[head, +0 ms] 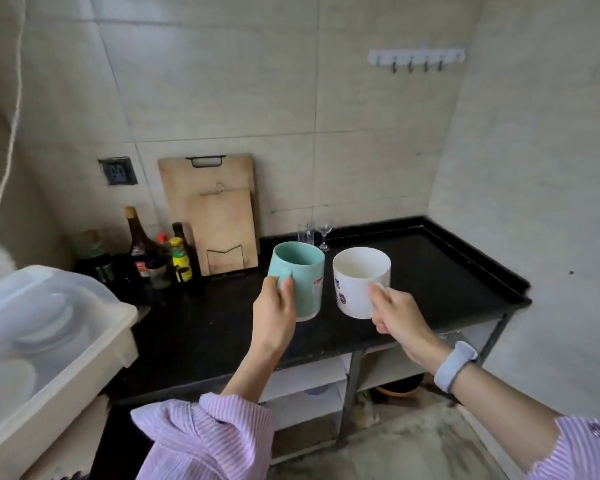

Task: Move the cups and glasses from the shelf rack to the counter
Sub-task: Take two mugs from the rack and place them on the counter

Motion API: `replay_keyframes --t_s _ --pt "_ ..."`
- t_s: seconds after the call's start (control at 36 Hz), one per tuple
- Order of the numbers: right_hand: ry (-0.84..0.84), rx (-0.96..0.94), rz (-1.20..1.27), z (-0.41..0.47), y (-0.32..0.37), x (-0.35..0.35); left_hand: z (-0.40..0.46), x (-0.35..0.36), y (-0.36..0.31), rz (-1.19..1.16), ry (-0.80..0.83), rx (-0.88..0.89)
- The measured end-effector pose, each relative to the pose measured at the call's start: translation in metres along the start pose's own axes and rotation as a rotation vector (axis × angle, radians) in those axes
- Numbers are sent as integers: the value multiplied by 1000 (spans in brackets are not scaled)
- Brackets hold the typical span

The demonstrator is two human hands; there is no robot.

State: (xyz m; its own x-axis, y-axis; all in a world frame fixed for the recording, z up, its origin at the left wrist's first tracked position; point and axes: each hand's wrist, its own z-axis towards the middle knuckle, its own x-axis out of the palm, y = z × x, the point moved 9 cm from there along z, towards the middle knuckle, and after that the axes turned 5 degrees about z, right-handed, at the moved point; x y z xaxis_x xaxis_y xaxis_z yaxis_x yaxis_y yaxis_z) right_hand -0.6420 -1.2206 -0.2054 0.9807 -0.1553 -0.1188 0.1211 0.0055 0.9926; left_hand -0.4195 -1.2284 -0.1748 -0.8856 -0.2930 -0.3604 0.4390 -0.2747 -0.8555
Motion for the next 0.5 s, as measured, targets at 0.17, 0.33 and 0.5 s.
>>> replay_keyframes --t_s 0.17,0.33,0.5 --pt "-66 102 25 73 -31 -13 67 62 31 -9 78 -21" --pt "-118 194 14 135 -79 -34 104 129 72 -45 188 -94" --pt "-143 309 -1 204 -132 -52 135 200 123 -65 267 -203"
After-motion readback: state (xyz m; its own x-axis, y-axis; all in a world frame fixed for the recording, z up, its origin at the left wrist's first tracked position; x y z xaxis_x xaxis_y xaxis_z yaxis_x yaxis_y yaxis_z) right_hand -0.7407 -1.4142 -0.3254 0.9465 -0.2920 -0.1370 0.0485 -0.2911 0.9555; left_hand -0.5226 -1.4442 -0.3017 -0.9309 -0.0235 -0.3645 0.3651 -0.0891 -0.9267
